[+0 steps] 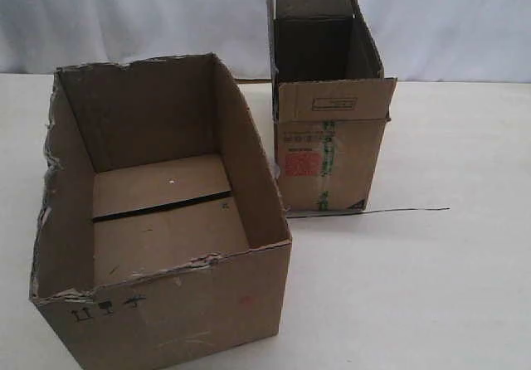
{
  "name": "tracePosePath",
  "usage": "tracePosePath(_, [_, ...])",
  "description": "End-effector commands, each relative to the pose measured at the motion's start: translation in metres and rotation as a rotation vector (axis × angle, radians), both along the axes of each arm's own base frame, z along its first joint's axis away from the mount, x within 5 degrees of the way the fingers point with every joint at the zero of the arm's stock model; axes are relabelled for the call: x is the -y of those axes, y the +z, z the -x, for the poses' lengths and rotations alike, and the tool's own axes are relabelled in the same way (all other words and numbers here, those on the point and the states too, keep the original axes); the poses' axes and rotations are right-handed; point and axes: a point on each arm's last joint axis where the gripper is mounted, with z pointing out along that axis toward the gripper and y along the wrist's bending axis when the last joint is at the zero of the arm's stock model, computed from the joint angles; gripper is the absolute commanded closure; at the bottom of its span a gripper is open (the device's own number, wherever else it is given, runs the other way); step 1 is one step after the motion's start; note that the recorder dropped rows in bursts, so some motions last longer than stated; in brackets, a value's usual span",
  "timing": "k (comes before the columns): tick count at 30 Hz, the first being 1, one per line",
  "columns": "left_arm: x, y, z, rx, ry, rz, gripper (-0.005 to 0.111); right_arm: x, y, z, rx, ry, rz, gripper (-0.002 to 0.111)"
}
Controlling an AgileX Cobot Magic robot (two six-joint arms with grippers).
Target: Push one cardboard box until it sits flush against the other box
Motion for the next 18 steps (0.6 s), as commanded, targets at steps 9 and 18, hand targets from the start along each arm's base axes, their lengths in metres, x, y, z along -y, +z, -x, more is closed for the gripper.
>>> tracePosePath(9, [-0.002, 0.017, 0.002, 0.157, -0.073, 0.964, 0.107, 0.000, -0.002, 0.000, -0.008, -0.005, 0.009, 0.103])
tracePosePath(18, [-0.005, 0.022, 0.003, 0.227, -0.079, 0.946, 0.107, 0.000, -0.002, 0.000, -0.008, -0.005, 0.009, 0.103])
